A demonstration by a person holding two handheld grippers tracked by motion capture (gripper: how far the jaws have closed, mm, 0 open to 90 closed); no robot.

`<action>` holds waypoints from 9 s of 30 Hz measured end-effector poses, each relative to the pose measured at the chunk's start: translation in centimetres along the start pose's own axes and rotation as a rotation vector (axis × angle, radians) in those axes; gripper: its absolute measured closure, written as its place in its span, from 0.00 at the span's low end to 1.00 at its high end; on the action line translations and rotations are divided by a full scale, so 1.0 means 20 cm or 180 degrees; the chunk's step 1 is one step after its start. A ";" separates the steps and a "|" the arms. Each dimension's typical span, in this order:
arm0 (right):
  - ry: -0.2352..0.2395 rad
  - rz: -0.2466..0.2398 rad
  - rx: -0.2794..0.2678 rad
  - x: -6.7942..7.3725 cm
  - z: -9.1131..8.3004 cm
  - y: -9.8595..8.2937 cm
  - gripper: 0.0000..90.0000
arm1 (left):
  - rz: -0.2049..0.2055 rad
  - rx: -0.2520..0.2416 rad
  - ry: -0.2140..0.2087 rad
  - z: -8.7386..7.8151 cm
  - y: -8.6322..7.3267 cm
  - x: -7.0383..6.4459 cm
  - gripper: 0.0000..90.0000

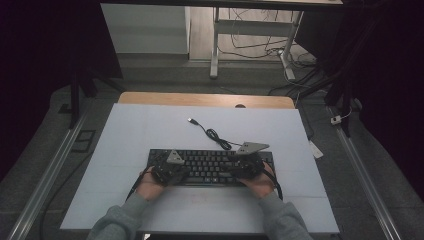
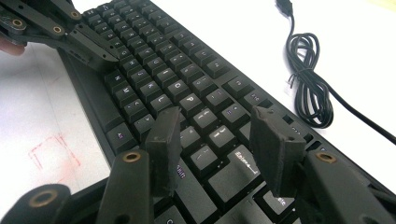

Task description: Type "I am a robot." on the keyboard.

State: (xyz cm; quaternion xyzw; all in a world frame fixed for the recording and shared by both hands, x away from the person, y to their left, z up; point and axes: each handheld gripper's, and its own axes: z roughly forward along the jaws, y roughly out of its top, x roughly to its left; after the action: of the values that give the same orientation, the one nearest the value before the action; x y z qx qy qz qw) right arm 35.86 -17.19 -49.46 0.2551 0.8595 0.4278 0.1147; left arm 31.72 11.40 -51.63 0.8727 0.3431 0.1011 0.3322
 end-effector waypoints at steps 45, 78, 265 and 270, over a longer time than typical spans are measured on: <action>-0.0025 -0.0035 0.0011 0.00 0.00 0.00 0.58 | -0.0670 -0.0522 0.0272 -0.25 -0.08 0.22 0.39; 0.0146 -0.0029 0.0039 0.09 0.15 0.13 0.97 | -0.0628 -0.0444 0.0291 -0.24 -0.09 0.21 0.38; -0.0174 0.0095 -0.0031 -0.02 -0.13 -0.12 0.58 | -0.0578 -0.0553 0.0221 -0.22 -0.12 0.13 0.40; -0.0172 0.0099 -0.0041 -0.02 -0.13 -0.12 0.58 | -0.0571 -0.0564 0.0244 -0.27 -0.19 0.12 0.37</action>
State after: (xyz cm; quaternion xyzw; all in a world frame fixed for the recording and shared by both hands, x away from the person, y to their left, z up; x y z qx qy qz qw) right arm 34.31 -20.47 -49.80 0.2791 0.8493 0.4279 0.1328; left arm 29.24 17.81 -50.13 0.8013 0.4220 0.1342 0.4023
